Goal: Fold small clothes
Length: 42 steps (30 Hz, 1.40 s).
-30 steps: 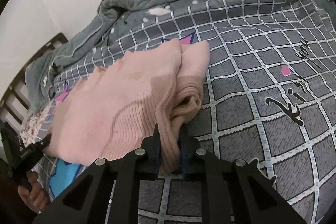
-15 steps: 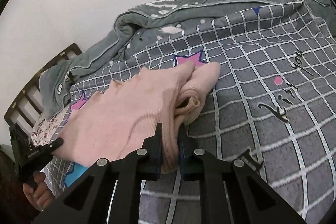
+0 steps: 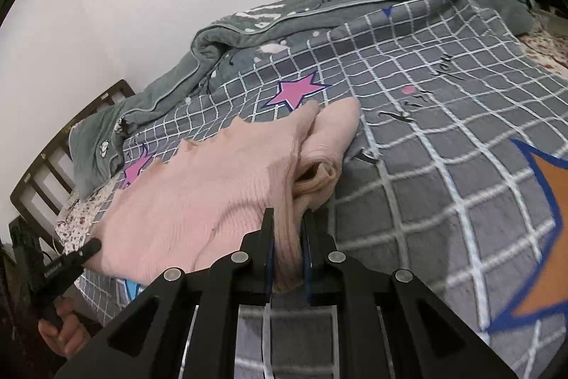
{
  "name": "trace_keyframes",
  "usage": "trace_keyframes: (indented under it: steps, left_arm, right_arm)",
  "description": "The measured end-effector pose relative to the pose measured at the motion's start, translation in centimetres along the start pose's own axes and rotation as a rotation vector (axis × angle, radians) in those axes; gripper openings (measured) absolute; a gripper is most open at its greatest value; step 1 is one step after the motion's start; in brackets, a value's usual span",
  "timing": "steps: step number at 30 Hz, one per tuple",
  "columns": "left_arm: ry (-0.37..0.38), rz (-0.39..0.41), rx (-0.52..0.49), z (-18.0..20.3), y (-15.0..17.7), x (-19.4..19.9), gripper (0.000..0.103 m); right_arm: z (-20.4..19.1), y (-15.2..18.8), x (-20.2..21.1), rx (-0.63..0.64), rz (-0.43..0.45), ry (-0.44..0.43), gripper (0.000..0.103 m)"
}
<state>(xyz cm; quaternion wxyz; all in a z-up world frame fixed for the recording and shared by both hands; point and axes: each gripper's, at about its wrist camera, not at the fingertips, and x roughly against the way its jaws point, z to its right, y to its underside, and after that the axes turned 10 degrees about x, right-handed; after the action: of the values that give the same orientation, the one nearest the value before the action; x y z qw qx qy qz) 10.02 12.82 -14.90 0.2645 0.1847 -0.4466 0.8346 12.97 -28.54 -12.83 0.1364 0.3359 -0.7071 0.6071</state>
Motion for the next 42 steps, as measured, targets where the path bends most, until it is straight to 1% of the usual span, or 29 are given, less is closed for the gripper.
trace_keyframes:
  steps: [1,3,5,6,7,8,9,10,11,15,18,21,25,28,33,36,37,38,39,41,42]
  left_arm:
    - [-0.017,-0.001,-0.012,0.1,0.0,-0.1,0.018]
    - [-0.026,-0.012,-0.016,0.0,-0.1,-0.4,0.021]
    - [-0.019,-0.031,0.01,-0.5,-0.4,-0.6,0.033]
    - [-0.014,-0.038,0.022,-0.7,-0.4,-0.7,0.036]
    - [-0.009,-0.049,0.038,-1.0,-0.6,-0.8,0.044]
    - [-0.007,-0.062,0.059,-1.3,-0.8,-1.2,0.055]
    - [-0.006,-0.063,0.076,-1.7,-1.0,-1.3,0.056]
    - [-0.007,-0.064,0.095,-2.0,-1.1,-1.5,0.056]
    - [-0.006,-0.066,0.108,-2.2,-1.1,-1.6,0.056]
    - [0.015,-0.086,0.163,-3.1,-1.3,-2.4,0.058]
    - [0.025,-0.093,0.179,-3.4,-1.3,-2.9,0.059]
    - [0.031,-0.091,0.192,-3.6,-1.4,-3.1,0.06]
    - [0.039,-0.091,0.203,-3.6,-1.6,-3.4,0.06]
    - [0.047,-0.096,0.206,-3.4,-1.7,-3.8,0.06]
    - [0.058,-0.101,0.221,-3.3,-1.9,-4.5,0.061]
    - [0.07,-0.099,0.242,-3.3,-1.9,-4.7,0.058]
    - [0.069,-0.097,0.246,-3.3,-1.9,-4.7,0.055]
    - [0.063,-0.097,0.249,-3.2,-1.9,-4.8,0.048]
    - [0.056,-0.095,0.251,-3.2,-1.8,-4.9,0.045]
    - [0.051,-0.093,0.256,-3.1,-1.7,-5.1,0.037]
    - [0.055,-0.088,0.257,-3.1,-1.6,-5.1,0.034]
  right_arm:
    - [-0.1,0.1,0.2,0.006,-0.009,0.028,0.015]
    - [-0.7,0.1,0.8,0.047,-0.017,0.103,0.015]
    - [-2.1,-0.1,2.0,0.115,0.013,0.157,0.016]
    - [-2.8,-0.1,2.5,0.145,0.029,0.173,0.016]
    - [-3.6,-0.2,2.9,0.176,0.04,0.183,0.019]
    - [-4.6,-0.1,3.2,0.216,0.049,0.186,0.023]
    - [-5.8,0.0,3.3,0.254,0.054,0.175,0.026]
    - [-6.8,0.2,3.2,0.283,0.06,0.161,0.03]
    - [-7.6,0.5,3.0,0.301,0.062,0.15,0.031]
    - [-11.0,2.2,0.5,0.363,0.026,0.109,0.031]
    - [-12.7,3.3,-1.4,0.391,0.0,0.084,0.031]
    - [-14.0,3.3,-3.1,0.426,0.003,0.113,0.031]
    - [-14.6,2.5,-5.6,0.391,-0.027,0.148,0.032]
    - [-15.1,2.0,-6.6,0.396,-0.003,0.173,0.034]
    - [-15.5,0.8,-8.0,0.395,-0.01,0.2,0.034]
    - [-16.0,0.8,-8.3,0.428,-0.013,0.226,0.035]
    - [-16.2,0.8,-8.4,0.439,-0.012,0.234,0.035]
    - [-16.4,1.0,-8.4,0.46,-0.008,0.244,0.035]
    - [-16.5,1.2,-8.4,0.475,-0.003,0.246,0.035]
    - [-16.2,1.3,-8.3,0.492,0.008,0.228,0.035]
    - [-15.9,1.3,-8.2,0.486,0.006,0.208,0.036]
